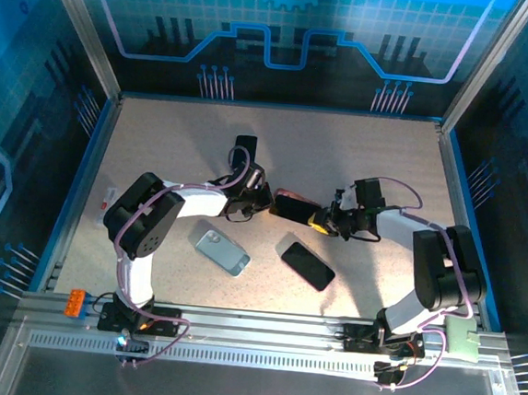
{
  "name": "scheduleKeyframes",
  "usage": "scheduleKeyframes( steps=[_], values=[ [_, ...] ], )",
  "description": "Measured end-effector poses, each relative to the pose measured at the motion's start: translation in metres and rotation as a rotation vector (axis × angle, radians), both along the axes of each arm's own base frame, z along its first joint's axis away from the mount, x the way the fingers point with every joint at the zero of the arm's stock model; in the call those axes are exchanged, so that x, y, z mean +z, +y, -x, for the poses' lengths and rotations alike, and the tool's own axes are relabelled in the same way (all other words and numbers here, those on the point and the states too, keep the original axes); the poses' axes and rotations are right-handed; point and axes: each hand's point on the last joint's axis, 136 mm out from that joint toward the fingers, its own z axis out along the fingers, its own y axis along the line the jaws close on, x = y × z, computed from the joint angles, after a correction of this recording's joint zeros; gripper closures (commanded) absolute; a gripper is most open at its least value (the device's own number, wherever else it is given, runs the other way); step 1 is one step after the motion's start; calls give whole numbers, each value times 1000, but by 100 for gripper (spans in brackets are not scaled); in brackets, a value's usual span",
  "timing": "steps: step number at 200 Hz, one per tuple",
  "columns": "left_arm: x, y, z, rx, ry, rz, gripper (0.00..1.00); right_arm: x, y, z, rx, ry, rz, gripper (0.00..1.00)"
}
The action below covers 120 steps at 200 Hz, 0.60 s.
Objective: Put the phone into the phone case
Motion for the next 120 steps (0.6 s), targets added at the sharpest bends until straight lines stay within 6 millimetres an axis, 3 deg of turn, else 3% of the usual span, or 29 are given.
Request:
scheduleKeyframes(
  steps=[120],
  values=[
    [2, 3, 0, 3, 1, -2, 96, 15, -12, -23, -60, -41, -32, 94]
  ],
)
